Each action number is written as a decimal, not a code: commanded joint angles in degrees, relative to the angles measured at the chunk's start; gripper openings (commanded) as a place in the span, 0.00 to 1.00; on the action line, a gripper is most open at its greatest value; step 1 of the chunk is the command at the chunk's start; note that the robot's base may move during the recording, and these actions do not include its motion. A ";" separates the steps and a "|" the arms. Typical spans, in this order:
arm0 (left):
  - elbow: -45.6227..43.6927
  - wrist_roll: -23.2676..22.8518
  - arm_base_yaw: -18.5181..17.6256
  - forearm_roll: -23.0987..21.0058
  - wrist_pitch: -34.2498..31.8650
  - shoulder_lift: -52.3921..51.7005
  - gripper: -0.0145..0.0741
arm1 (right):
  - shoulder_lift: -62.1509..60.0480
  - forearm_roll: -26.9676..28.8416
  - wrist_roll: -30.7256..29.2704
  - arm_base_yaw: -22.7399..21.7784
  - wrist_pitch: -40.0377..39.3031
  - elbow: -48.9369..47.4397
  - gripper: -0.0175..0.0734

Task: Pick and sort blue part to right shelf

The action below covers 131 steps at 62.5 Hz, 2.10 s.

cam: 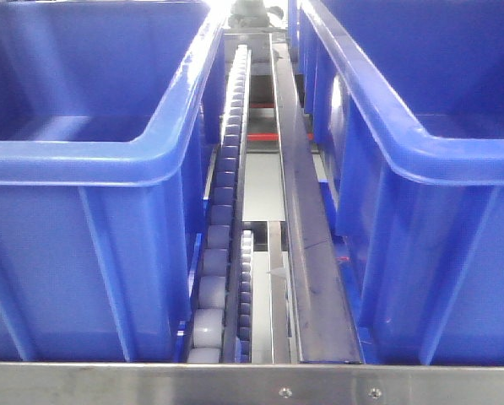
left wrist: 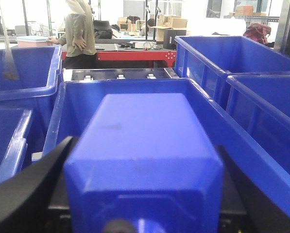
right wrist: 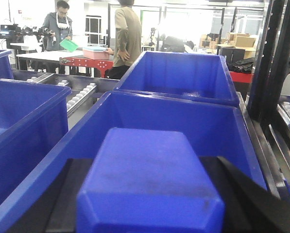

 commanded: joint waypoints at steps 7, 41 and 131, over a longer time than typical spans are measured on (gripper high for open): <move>-1.52 -0.07 -0.40 0.55 -4.73 1.07 0.53 | 0.46 -0.71 -0.39 -0.02 -5.26 -1.76 0.39; -9.89 -0.07 -0.40 0.66 -7.81 17.32 0.53 | 0.46 -0.71 -0.39 -0.02 -5.29 -1.76 0.39; -44.44 -5.10 6.56 -8.56 5.88 101.52 0.56 | 0.46 -0.31 -0.34 -0.02 -1.78 -1.76 0.39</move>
